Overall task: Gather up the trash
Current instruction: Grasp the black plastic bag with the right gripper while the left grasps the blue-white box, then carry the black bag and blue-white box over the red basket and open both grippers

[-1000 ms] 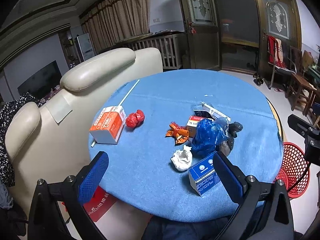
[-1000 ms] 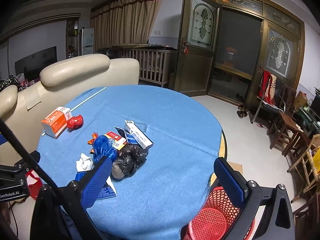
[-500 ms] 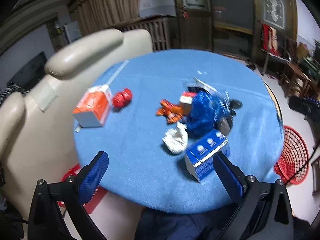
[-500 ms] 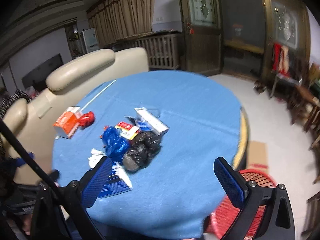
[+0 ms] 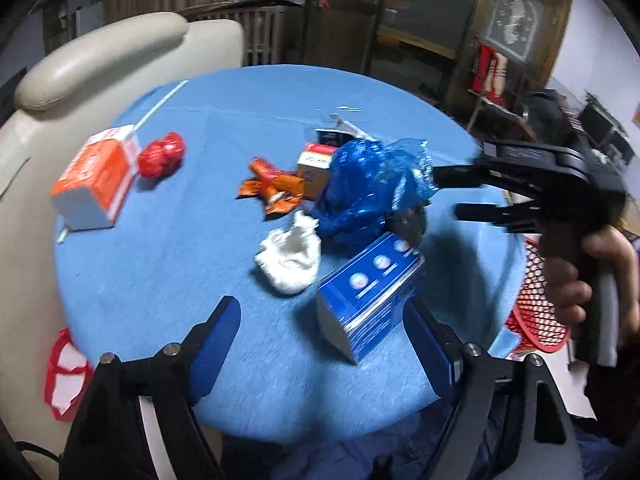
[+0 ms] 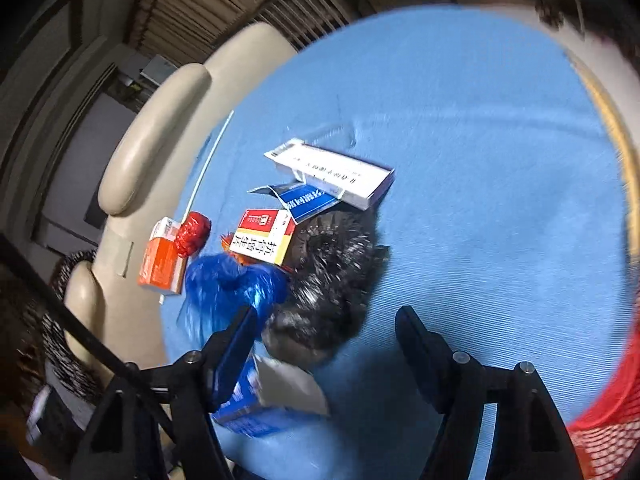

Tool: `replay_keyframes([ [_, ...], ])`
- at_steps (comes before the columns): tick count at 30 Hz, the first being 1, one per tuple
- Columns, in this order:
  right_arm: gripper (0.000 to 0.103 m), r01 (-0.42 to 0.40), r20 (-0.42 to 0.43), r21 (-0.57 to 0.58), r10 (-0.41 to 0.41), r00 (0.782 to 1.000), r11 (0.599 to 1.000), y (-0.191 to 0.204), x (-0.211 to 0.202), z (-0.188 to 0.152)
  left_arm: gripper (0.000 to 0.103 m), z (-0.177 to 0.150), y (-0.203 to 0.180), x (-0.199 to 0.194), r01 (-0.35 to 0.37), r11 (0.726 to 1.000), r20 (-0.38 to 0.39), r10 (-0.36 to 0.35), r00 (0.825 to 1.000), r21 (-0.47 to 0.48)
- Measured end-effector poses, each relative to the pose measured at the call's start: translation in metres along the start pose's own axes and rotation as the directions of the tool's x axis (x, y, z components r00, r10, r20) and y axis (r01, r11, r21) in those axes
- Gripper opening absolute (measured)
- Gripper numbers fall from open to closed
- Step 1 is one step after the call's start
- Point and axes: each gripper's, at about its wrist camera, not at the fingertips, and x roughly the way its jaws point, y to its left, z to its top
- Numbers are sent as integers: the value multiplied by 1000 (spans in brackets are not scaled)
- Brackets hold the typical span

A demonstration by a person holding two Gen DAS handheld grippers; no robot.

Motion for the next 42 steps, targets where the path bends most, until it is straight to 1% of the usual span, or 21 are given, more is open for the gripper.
replay_keyframes([
  [4,75,8,-40,52,-6,999,999,-2,24,11,84,8,-9,13,26,998,-5,-26,1000,61],
  [7,74,11,-77,57,-7,997,998,0,40,15,84,12,-18,21,41,992,-5,-41,999,115],
  [8,72,10,-88,55,-5,996,998,2,45,15,84,14,-22,25,53,989,-4,-53,999,139],
  [9,55,12,-98,54,-6,995,998,2,49,15,84,15,-25,27,60,986,-8,-59,998,156],
  [10,43,5,-113,49,0,994,999,4,54,14,84,16,-28,30,63,982,-17,-61,998,176],
  [11,42,6,-120,42,-1,993,999,5,56,13,84,17,-30,35,63,979,-29,-59,998,191],
  [13,41,3,-100,16,-1,995,1000,8,57,10,83,16,-31,43,84,976,-52,-75,996,199],
  [14,41,1,-89,2,-1,996,1000,9,56,9,73,15,-29,47,99,977,-62,-89,994,191],
  [15,41,1,-80,0,-1,997,1000,8,53,8,66,15,-28,50,100,978,-70,-89,994,182],
  [16,41,0,-70,-2,0,998,1000,6,49,6,55,14,-25,54,110,980,-89,-96,991,166],
  [17,41,-3,-57,-7,2,998,1000,5,46,6,50,13,-23,55,125,980,-99,-111,989,152],
  [19,40,1,-27,-13,-1,1000,1000,-1,35,5,49,10,-20,54,144,981,-85,-133,987,132],
  [22,40,-7,7,-4,8,1000,1000,-12,17,1,43,9,-22,54,139,981,-75,-130,989,136],
  [26,40,-18,59,-6,18,998,1000,-24,-9,-6,42,6,-36,46,126,980,-49,-119,992,157],
  [27,40,-21,82,-18,22,996,1000,-32,-25,-10,42,5,-40,44,119,979,-41,-114,993,167],
  [31,40,-28,145,-53,35,989,998,-42,-57,-24,42,2,-53,37,106,978,-28,-102,994,180],
  [34,40,-11,204,-86,29,978,996,-50,-82,-35,42,6,-71,25,124,972,-20,-123,992,199],
  [37,40,8,255,-96,17,967,995,-63,-105,-46,42,14,-92,23,143,960,-12,-144,989,239],
  [42,40,38,322,-66,-15,947,997,-94,-145,-65,42,32,-139,13,188,932,-8,-195,981,310],
])
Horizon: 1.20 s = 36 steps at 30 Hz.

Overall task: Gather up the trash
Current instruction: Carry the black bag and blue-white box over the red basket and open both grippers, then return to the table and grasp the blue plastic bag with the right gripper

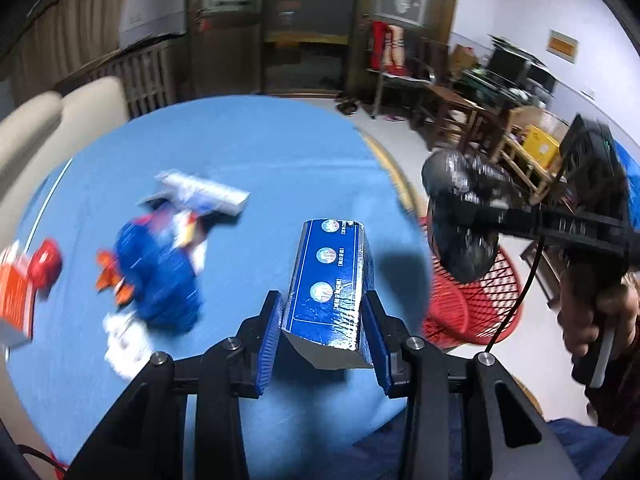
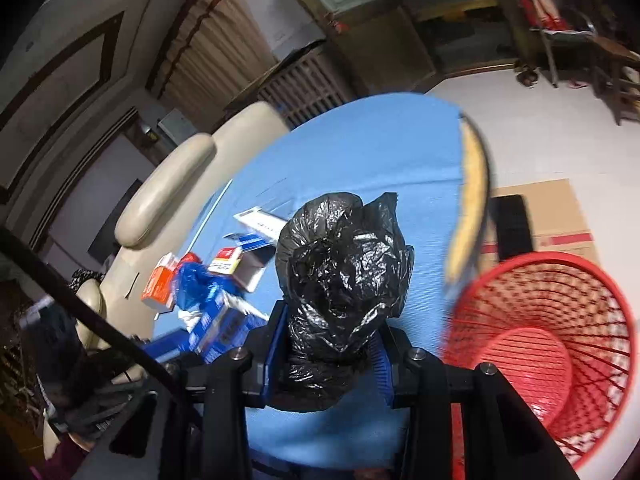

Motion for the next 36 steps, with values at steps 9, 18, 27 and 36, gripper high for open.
replay_keyframes([
  [9,41,81,51,115,-87,995,990,-74,-54,-21,42,44,-77,50,97,990,-76,-89,993,106],
  [18,45,99,66,266,-121,990,959,-142,-80,-37,42,63,-135,87,160,974,-164,-134,977,158],
  [27,62,67,73,381,-102,992,922,-180,-92,-48,50,60,-143,99,164,972,-181,-134,974,167],
  [36,62,57,92,344,-94,991,937,-168,-92,-40,54,56,-131,72,79,984,-123,-60,991,159],
])
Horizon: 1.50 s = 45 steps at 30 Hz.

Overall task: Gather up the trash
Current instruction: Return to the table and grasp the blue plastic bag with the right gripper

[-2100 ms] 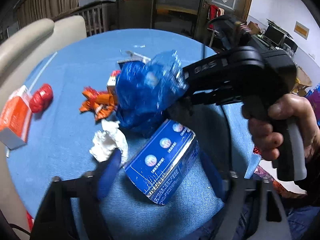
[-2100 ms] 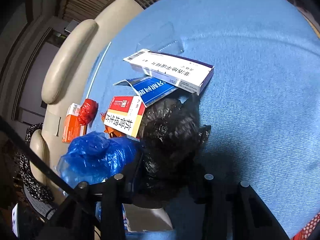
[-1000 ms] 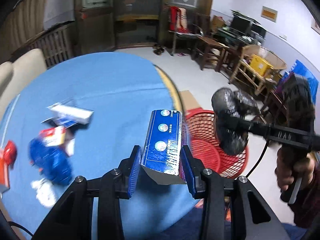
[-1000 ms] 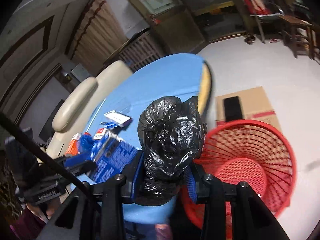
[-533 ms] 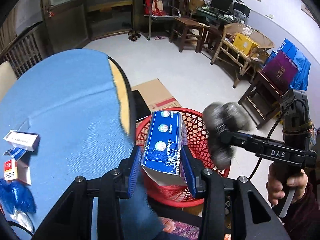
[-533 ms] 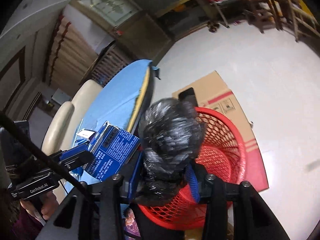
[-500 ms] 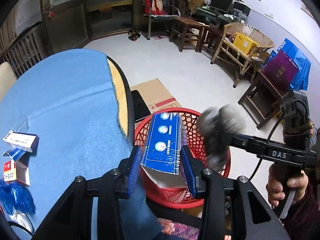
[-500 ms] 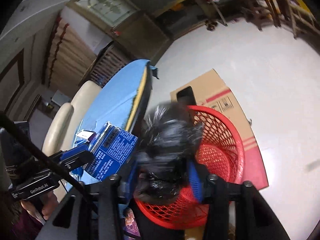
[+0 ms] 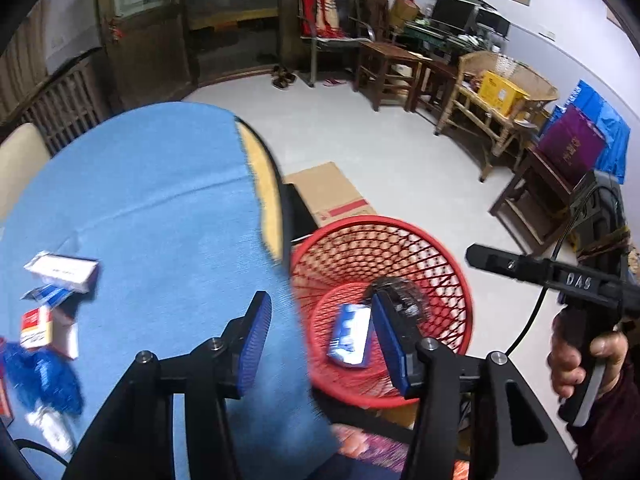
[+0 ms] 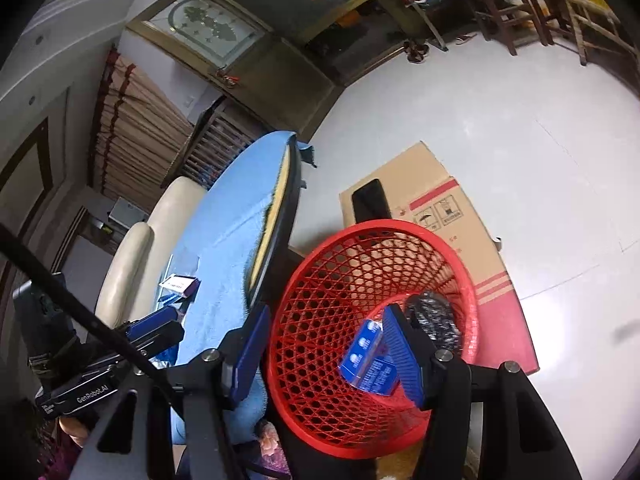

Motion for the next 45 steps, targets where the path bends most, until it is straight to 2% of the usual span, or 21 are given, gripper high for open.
replay_keyframes([
  [2,62,-11,-4,-23,11,1000,1000,10,1,0,63,-12,11,-14,-35,999,15,35,999,-20],
  [6,62,-31,-21,-68,29,999,997,31,7,0,63,-40,46,-42,-76,992,38,80,996,-103],
  [9,62,-47,-56,-97,42,998,994,50,18,-2,63,-66,81,-67,-114,974,60,127,990,-195],
  [14,62,-75,-133,-189,50,990,979,97,44,-11,64,-115,138,-105,-209,917,78,249,965,-341],
  [18,62,-123,-196,-283,68,978,951,149,68,-20,65,-149,175,-129,-302,861,69,359,931,-408],
  [20,62,-156,-229,-329,82,970,931,179,83,-26,65,-163,191,-136,-325,834,59,389,919,-445],
  [23,62,-212,-281,-377,107,954,902,223,105,-35,65,-183,213,-141,-319,800,46,395,918,-509],
  [26,62,-267,-343,-420,121,931,867,269,132,-49,65,-198,227,-140,-298,776,34,379,925,-555],
  [31,62,-315,-429,-404,126,895,859,314,183,-68,66,-210,238,-132,-284,769,20,360,933,-573],
  [34,62,-332,-476,-374,127,870,866,332,215,-78,66,-212,244,-130,-292,769,20,368,930,-568],
  [38,62,-290,-485,-372,82,871,882,346,253,-88,66,-216,255,-130,-277,761,20,355,935,-586],
  [41,62,-297,-517,-321,97,851,899,347,278,-94,66,-216,261,-127,-256,758,20,334,942,-600],
  [45,62,-293,-509,-333,91,856,896,351,286,-95,66,-211,264,-121,-243,768,21,317,948,-593],
])
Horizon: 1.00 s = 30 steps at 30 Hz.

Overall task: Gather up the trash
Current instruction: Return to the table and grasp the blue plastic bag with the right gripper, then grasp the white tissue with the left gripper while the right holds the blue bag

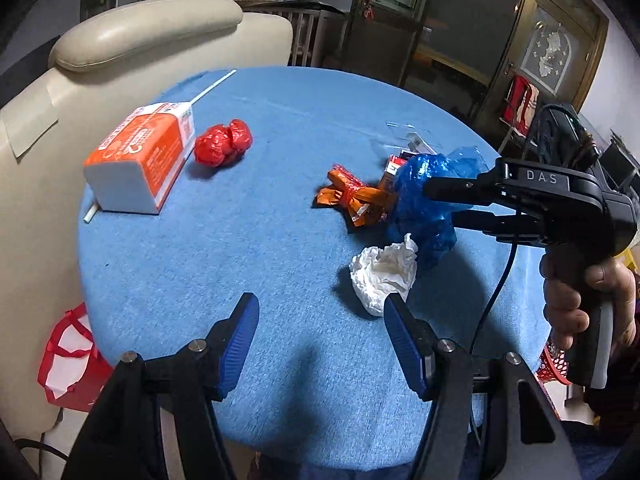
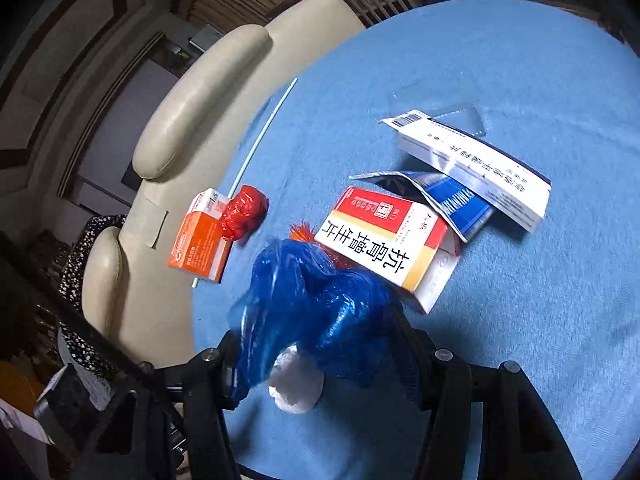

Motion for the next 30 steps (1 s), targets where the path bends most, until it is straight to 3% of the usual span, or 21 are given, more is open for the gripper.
replay_keyframes([
  [5,67,-2,-11,35,2,1000,999,-5,1,-1,66,1,-7,7,17,1000,-14,-17,1000,13],
  [9,67,38,0,-32,-38,999,999,4,3,0,66,1,-11,11,23,1000,-28,-22,999,15],
  [11,55,38,-16,-55,-39,999,998,8,9,0,66,1,-11,12,26,1000,-31,-26,999,14],
  [12,43,70,4,-89,-70,998,994,12,9,0,66,2,-11,13,32,999,-33,-32,999,13],
  [14,39,73,6,-101,-72,997,992,11,8,-2,66,2,-11,13,43,999,-38,-42,998,10],
  [24,37,-10,82,-11,11,997,1000,-19,-40,-19,66,13,-27,41,144,989,-96,-141,985,21],
  [30,37,-27,135,71,17,991,997,-50,-82,-35,65,19,-39,67,134,991,-123,-130,984,19],
])
